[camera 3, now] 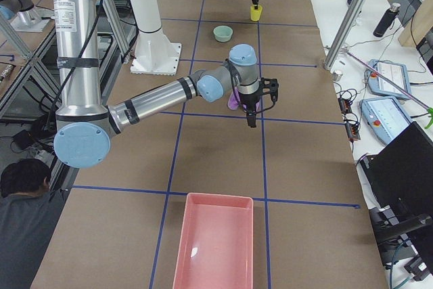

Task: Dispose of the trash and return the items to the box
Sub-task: 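Lift the yellow cup with the left gripper and carry it off-table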

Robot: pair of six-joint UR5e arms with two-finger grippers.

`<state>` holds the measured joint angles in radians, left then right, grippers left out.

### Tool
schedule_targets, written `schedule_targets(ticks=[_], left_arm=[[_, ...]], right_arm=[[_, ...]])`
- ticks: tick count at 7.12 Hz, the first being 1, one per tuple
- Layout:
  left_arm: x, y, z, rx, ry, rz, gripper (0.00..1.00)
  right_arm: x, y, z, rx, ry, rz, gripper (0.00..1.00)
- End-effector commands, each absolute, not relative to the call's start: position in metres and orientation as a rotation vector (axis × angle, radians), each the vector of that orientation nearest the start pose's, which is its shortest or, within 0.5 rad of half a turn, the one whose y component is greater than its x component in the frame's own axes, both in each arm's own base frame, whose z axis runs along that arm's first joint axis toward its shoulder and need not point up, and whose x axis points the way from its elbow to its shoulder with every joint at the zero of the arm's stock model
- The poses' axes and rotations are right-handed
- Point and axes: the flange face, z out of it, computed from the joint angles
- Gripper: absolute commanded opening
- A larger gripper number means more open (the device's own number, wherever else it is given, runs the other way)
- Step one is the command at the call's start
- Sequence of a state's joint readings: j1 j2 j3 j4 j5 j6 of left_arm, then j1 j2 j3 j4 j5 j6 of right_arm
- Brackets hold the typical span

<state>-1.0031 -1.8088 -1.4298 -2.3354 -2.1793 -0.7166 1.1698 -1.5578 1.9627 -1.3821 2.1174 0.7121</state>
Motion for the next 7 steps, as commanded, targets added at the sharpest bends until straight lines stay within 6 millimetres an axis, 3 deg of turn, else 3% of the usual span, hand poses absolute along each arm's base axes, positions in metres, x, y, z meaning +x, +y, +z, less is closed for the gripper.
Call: schedule_targets(ticks=[1,2,4,6,7], left_arm=[[0.236,-0.575,0.509,0.353,0.958,0.086,0.0],[0.199,-0.584,0.509,0.367,0.969,0.059,0.0],[0.1,-0.606,0.523,0.413,0.902,0.133,0.0],[-0.013,-0.615,0.557,0.397,0.774,0.203,0.0],[-0.061,-0.612,0.576,0.379,0.73,0.233,0.0]], right_arm=[[-0.119,-0.489,0.447,0.214,-0.754,0.132,1.0],[-0.119,-0.489,0.448,0.213,-0.752,0.135,1.0],[-0.119,-0.489,0.448,0.213,-0.753,0.133,1.0],[-0.121,-0.488,0.446,0.213,-0.755,0.129,1.0],[-0.123,-0.487,0.448,0.209,-0.754,0.126,1.0]])
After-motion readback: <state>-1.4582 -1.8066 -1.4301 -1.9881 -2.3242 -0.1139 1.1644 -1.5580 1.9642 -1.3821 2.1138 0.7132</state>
